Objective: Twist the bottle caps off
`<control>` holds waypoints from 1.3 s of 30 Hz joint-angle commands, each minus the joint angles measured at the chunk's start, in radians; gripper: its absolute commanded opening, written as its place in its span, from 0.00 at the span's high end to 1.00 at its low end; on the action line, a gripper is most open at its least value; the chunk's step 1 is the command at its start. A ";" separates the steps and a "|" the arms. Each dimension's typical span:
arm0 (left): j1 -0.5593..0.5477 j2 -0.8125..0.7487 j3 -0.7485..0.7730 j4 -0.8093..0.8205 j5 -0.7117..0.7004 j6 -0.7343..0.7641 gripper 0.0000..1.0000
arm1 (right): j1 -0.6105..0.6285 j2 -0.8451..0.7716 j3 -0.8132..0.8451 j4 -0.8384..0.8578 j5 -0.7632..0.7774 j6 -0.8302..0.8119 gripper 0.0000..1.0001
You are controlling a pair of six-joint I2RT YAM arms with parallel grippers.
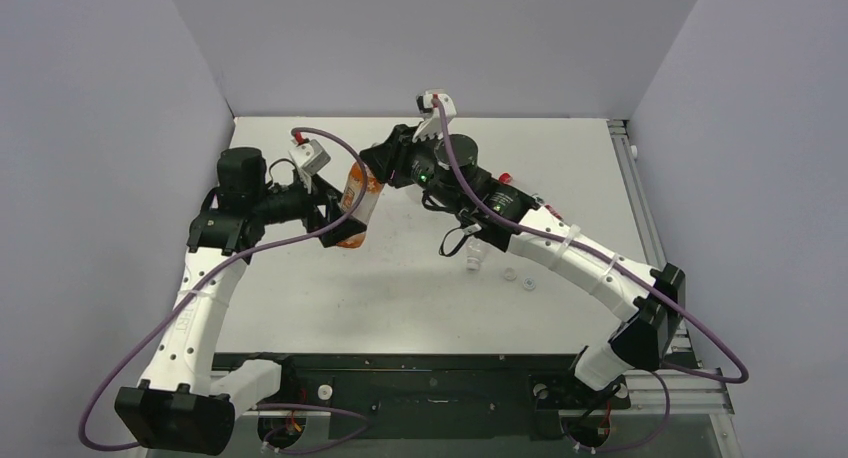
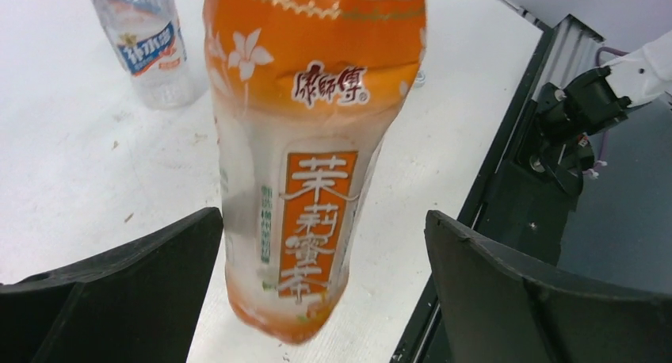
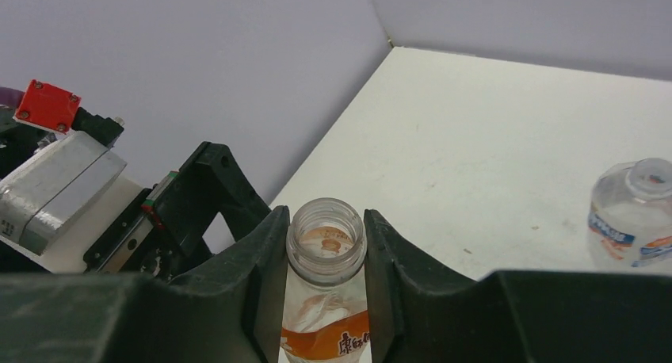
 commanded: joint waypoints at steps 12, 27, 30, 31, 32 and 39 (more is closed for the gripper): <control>0.124 -0.014 0.135 -0.184 -0.484 -0.089 0.03 | 0.118 0.208 -0.107 0.398 0.427 -0.551 1.00; 0.305 0.258 0.360 -0.208 -0.404 -0.187 0.03 | 0.106 0.421 -0.144 0.683 0.603 -0.647 1.00; 0.305 0.239 0.330 -0.173 -0.388 -0.194 0.03 | 0.105 0.442 -0.152 0.697 0.614 -0.636 1.00; 0.305 0.233 0.328 -0.172 -0.384 -0.193 0.03 | 0.102 0.451 -0.153 0.693 0.616 -0.630 1.00; 0.306 0.232 0.328 -0.174 -0.378 -0.188 0.03 | 0.101 0.454 -0.154 0.690 0.616 -0.618 1.00; 0.305 0.231 0.339 -0.198 -0.363 -0.168 0.03 | 0.103 0.458 -0.188 0.696 0.626 -0.611 0.96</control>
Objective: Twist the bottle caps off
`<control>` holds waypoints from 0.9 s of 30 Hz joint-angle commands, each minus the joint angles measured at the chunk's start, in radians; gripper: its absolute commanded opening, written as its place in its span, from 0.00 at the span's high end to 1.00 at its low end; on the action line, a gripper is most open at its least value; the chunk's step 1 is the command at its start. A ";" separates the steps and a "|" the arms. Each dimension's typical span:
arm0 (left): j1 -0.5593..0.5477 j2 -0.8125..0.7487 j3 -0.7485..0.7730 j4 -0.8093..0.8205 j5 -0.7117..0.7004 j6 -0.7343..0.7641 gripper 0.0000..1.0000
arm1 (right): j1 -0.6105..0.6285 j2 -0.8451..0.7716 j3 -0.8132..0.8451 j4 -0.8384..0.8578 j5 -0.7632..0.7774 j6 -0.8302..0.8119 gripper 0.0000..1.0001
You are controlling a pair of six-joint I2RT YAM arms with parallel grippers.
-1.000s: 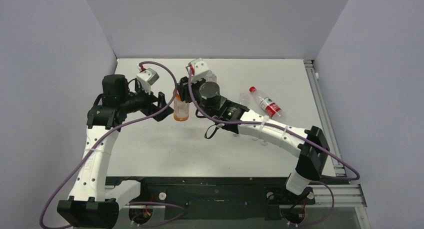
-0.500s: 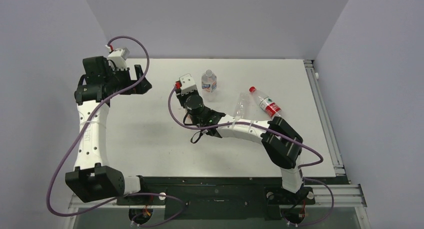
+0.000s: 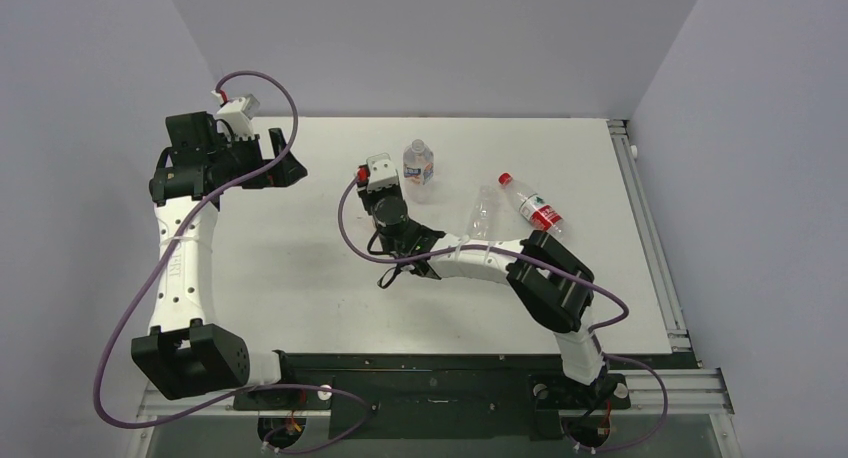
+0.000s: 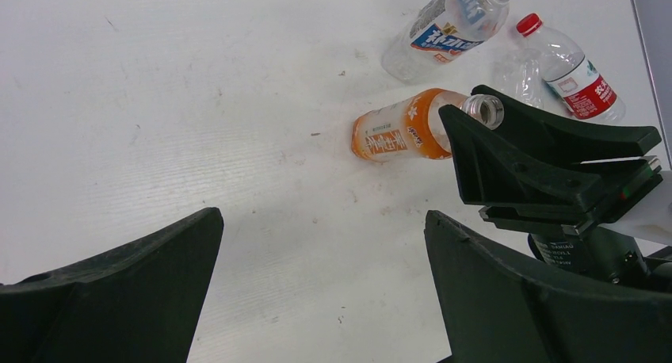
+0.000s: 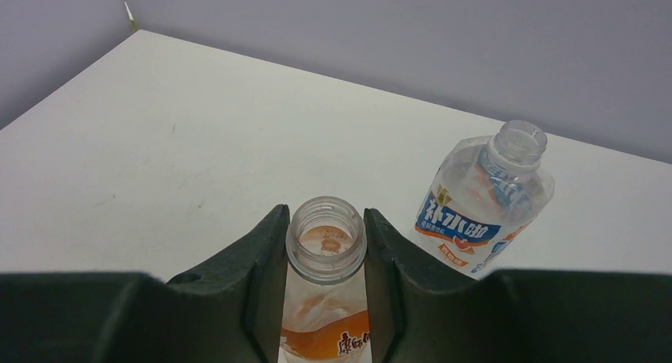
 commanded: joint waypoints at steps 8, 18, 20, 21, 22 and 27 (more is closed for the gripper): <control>0.002 -0.034 0.033 0.018 0.033 0.008 0.03 | 0.013 -0.006 -0.051 0.044 0.022 -0.014 0.71; 0.003 -0.044 0.032 0.026 0.031 0.011 0.03 | 0.014 -0.022 -0.042 0.016 0.017 -0.013 0.56; 0.003 -0.049 0.029 0.029 0.031 0.012 0.03 | 0.014 -0.026 -0.039 0.011 0.017 -0.009 0.54; 0.002 -0.051 0.028 0.031 0.031 0.012 0.04 | 0.014 -0.027 -0.038 0.009 0.017 -0.007 0.53; 0.002 -0.053 0.027 0.032 0.032 0.013 0.03 | 0.013 -0.031 -0.035 0.005 0.016 -0.006 0.52; 0.003 -0.058 0.027 0.034 0.032 0.016 0.04 | 0.012 -0.039 -0.023 -0.013 0.011 -0.001 0.49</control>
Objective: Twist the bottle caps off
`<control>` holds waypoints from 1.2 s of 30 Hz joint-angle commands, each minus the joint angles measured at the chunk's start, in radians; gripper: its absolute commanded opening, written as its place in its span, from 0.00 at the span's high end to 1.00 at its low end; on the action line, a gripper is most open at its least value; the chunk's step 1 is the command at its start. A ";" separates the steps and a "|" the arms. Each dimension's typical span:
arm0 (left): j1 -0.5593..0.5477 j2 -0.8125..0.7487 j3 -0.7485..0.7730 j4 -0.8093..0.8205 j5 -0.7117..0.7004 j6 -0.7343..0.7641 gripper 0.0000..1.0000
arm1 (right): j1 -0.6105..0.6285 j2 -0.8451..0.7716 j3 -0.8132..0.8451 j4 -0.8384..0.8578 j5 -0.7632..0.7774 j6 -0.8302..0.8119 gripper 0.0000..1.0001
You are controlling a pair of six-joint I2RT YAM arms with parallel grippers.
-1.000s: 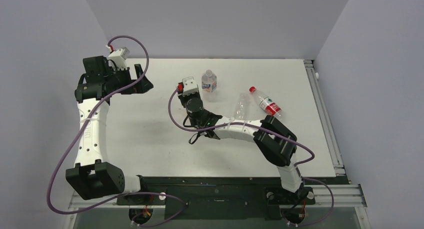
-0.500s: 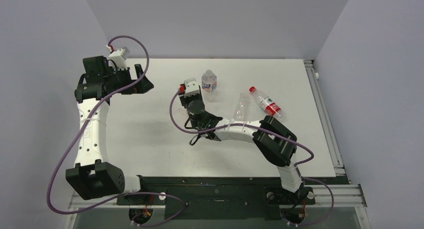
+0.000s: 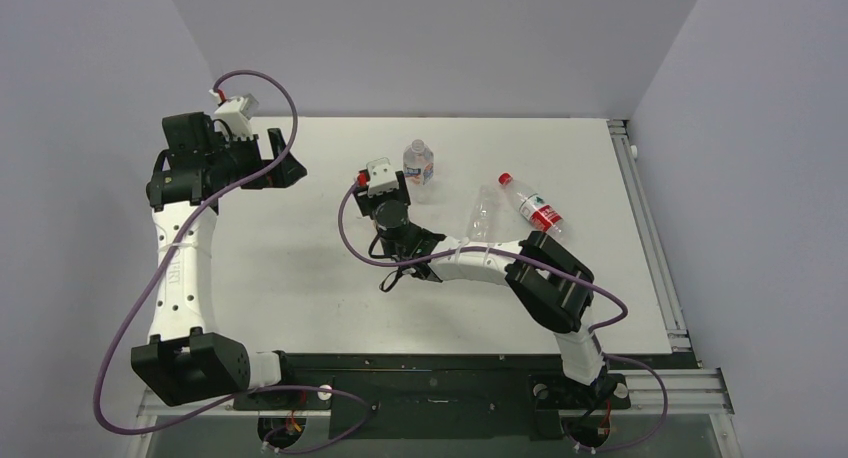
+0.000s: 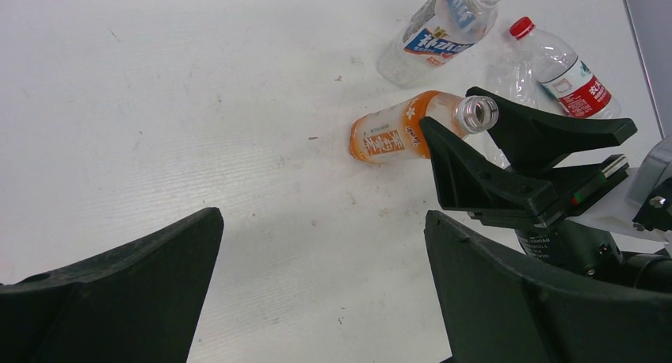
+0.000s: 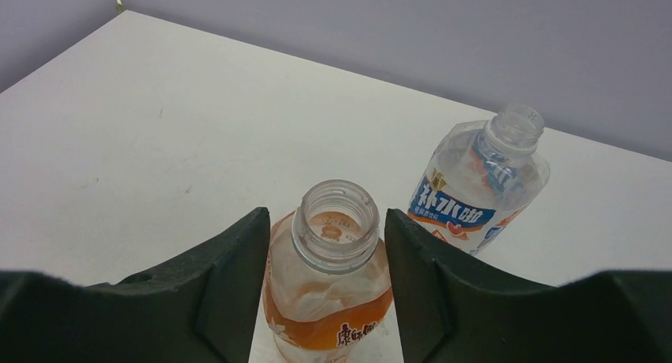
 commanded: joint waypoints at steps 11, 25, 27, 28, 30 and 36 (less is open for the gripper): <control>0.002 -0.026 0.035 0.024 0.039 0.013 0.03 | 0.004 -0.097 0.000 -0.043 0.006 0.019 0.28; 0.000 -0.036 -0.028 0.054 0.060 0.013 0.03 | 0.016 -0.177 -0.047 -0.051 0.014 0.012 0.23; 0.000 -0.032 -0.025 0.056 0.063 0.014 0.03 | 0.018 -0.210 -0.064 -0.068 0.026 0.025 0.21; -0.001 -0.029 -0.023 0.055 0.064 0.014 0.03 | 0.018 -0.241 -0.078 -0.084 0.030 0.053 0.21; -0.001 -0.023 -0.010 0.053 0.065 0.014 0.03 | 0.018 -0.298 -0.108 -0.131 0.042 0.105 0.20; 0.001 -0.003 0.048 0.013 0.106 0.039 0.03 | -0.002 -0.510 -0.249 -0.414 0.125 0.384 0.18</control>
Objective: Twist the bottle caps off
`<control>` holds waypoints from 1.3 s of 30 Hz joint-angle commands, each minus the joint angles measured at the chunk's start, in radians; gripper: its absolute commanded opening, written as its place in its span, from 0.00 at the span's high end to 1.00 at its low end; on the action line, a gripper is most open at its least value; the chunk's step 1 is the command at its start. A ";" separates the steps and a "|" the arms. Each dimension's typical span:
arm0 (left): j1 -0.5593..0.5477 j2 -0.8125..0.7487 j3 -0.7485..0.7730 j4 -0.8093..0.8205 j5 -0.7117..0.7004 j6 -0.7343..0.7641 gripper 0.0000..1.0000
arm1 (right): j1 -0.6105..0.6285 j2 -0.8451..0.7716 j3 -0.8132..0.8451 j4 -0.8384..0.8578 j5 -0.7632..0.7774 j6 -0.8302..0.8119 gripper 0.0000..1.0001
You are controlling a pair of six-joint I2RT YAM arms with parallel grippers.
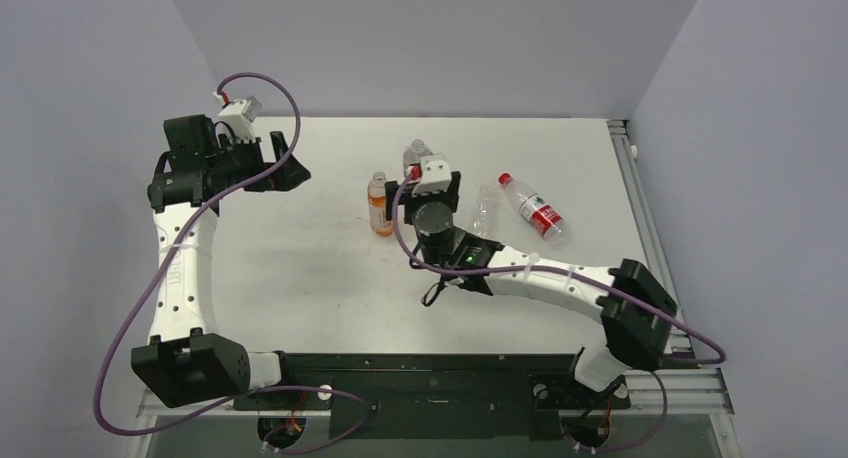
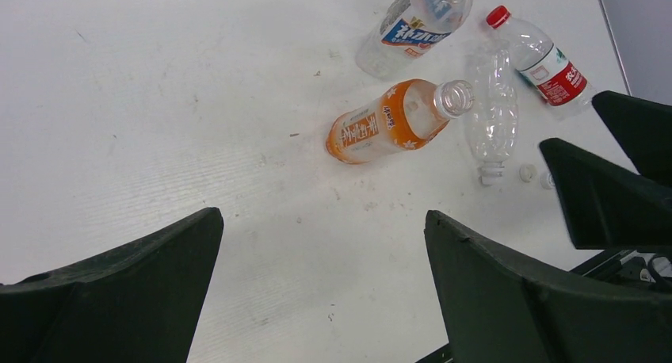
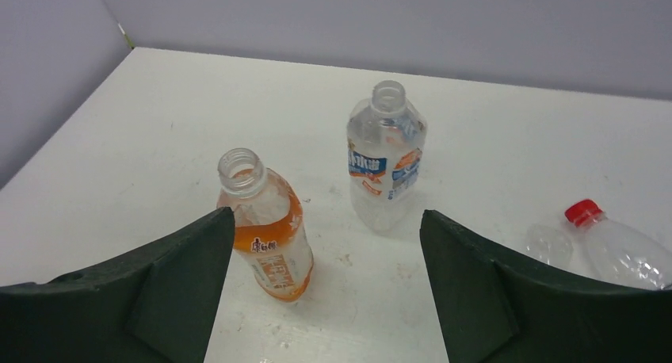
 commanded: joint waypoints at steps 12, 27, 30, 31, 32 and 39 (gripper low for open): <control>0.000 0.013 0.127 -0.040 0.215 0.087 0.03 | -0.281 -0.136 -0.207 -0.557 -0.154 0.517 0.17; 0.000 0.006 0.219 -0.075 0.269 0.125 0.03 | -0.275 0.091 -0.193 -0.577 -0.142 0.602 0.17; -0.002 0.003 0.229 -0.073 0.281 0.130 0.03 | -0.270 0.128 -0.191 -0.564 -0.135 0.611 0.24; -0.003 0.003 0.233 -0.073 0.284 0.133 0.03 | -0.267 0.135 -0.187 -0.563 -0.134 0.614 0.29; -0.007 0.003 0.241 -0.075 0.284 0.136 0.03 | -0.264 0.144 -0.185 -0.564 -0.127 0.621 0.32; -0.032 -0.008 0.279 -0.084 0.300 0.168 0.03 | -0.236 -0.027 -0.204 -0.606 -0.070 0.629 0.66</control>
